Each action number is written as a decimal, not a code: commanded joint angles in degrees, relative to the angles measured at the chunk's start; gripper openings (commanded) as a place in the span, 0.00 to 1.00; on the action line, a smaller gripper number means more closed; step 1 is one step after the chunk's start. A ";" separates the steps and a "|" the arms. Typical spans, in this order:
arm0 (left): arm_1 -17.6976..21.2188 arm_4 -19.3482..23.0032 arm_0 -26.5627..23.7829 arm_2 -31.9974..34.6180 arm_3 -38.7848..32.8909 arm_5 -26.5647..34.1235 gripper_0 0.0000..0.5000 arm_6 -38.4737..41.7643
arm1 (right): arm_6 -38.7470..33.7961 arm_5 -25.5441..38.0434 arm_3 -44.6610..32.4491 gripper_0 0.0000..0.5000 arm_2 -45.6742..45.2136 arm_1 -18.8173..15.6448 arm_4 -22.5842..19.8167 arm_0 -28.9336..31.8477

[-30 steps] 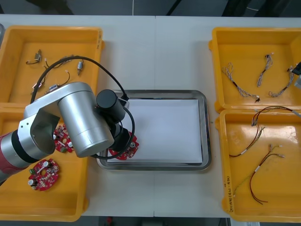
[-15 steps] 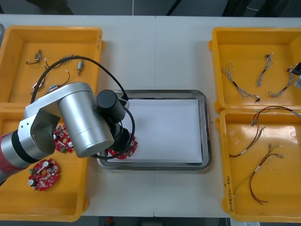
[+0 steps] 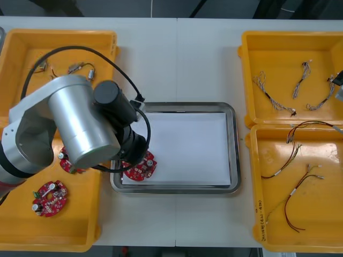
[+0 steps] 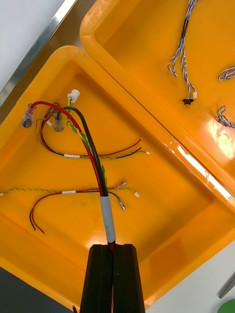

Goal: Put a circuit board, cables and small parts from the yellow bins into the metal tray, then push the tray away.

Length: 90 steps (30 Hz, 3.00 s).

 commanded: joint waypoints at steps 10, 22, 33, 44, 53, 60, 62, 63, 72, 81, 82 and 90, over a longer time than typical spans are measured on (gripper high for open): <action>5.91 12.95 -2.13 19.06 -6.43 8.80 1.00 5.04 | 1.75 0.28 -0.67 0.00 4.36 -2.46 -2.79 -6.99; 13.99 23.23 -2.13 30.93 -3.44 11.93 1.00 -4.01 | 1.40 0.28 -0.67 0.00 16.75 -2.28 -3.32 -19.11; 16.10 22.97 -2.13 37.25 7.37 11.93 1.00 -19.48 | 2.19 0.28 2.14 0.00 33.01 8.27 3.45 -31.33; 16.10 18.13 -2.13 41.74 16.33 11.93 1.00 -33.45 | 4.04 0.28 8.38 0.00 43.03 17.58 9.08 -38.01; 16.10 16.46 -2.40 44.02 23.45 4.50 1.00 -35.56 | 14.32 0.28 11.98 0.00 47.51 21.01 13.12 -38.63; 16.10 15.06 -5.74 42.61 31.62 -1.22 1.00 -36.18 | 19.24 0.28 12.34 0.00 53.22 22.59 19.27 -38.63; 16.02 14.71 -7.32 41.30 34.52 -3.15 1.00 -36.35 | 19.33 0.28 13.92 0.00 54.72 24.17 20.50 -38.54; 15.93 14.71 -7.76 40.86 35.32 -3.77 1.00 -36.44 | 19.33 0.28 14.44 0.00 54.89 24.53 20.77 -38.54; 15.75 13.48 -12.59 35.50 44.63 -12.38 1.00 -37.50 | 19.86 -0.12 20.95 0.00 58.67 29.18 24.19 -38.19; 14.35 9.34 -16.99 31.72 52.10 -19.85 1.00 -39.69 | 19.95 -7.68 25.69 0.00 64.83 29.36 28.24 -37.04; 14.08 9.08 -17.16 31.72 52.54 -20.55 1.00 -39.78 | 19.95 -8.21 25.96 0.00 65.09 29.45 28.41 -36.96; 11.27 7.32 -18.22 31.72 58.52 -30.22 1.00 -41.72 | 20.39 -10.41 29.30 0.00 67.29 30.59 31.05 -36.87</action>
